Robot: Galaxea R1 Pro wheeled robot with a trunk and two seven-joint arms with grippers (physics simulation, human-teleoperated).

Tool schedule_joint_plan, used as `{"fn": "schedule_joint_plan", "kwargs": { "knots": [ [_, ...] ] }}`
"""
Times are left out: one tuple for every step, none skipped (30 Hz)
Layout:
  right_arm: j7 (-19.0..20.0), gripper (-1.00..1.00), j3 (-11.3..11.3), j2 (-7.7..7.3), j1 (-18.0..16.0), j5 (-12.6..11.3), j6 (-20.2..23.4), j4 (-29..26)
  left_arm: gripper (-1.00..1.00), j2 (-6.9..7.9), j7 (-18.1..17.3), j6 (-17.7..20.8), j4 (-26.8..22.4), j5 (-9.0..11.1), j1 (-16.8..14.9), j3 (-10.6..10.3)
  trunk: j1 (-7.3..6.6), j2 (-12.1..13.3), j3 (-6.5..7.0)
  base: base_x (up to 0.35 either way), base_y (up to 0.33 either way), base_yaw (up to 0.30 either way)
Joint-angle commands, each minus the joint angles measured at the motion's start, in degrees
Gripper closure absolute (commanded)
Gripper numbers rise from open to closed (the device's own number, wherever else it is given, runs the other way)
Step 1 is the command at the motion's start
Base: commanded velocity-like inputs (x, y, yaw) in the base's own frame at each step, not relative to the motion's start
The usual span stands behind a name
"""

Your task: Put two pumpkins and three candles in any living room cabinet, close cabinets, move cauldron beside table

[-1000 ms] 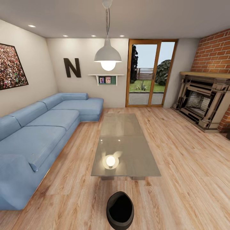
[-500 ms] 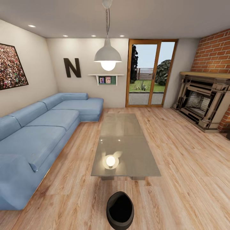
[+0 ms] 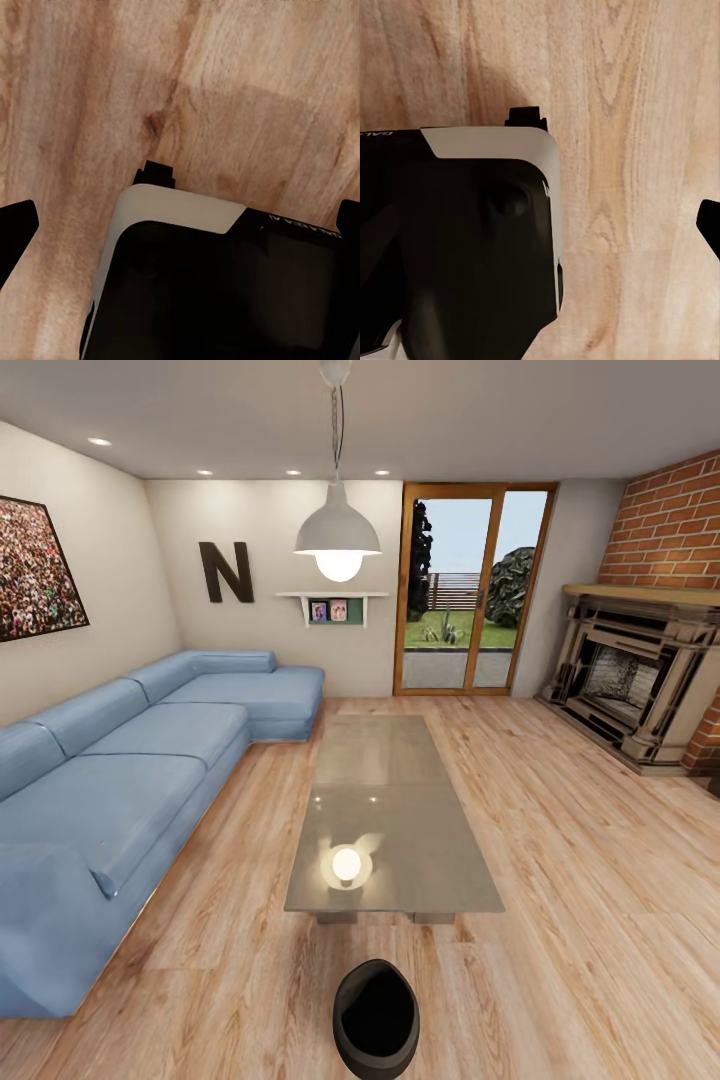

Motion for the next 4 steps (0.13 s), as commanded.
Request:
{"fn": "schedule_joint_plan", "kwargs": {
  "knots": [
    [0.3,-1.0,0.5,0.0,-0.1,-0.5,0.1,0.1,-1.0,0.0,-0.1,0.1,0.1,0.5,-0.1,-0.4,0.01,-0.1,-0.07,0.0,0.0,0.0],
    [0.3,-1.0,0.5,0.0,-0.1,-0.5,0.1,0.1,-1.0,0.0,-0.1,0.1,0.1,0.5,-0.1,-0.4,0.01,-0.1,-0.07,0.0,0.0,0.0],
    [0.3,-1.0,0.5,0.0,-0.1,-0.5,0.1,0.1,-1.0,0.0,-0.1,0.1,0.1,0.5,-0.1,-0.4,0.01,-0.1,-0.07,0.0,0.0,0.0],
    [0.3,-1.0,0.5,0.0,-0.1,-0.5,0.1,0.1,-1.0,0.0,-0.1,0.1,0.1,0.5,-0.1,-0.4,0.01,-0.1,-0.07,0.0,0.0,0.0]
  ]
}}
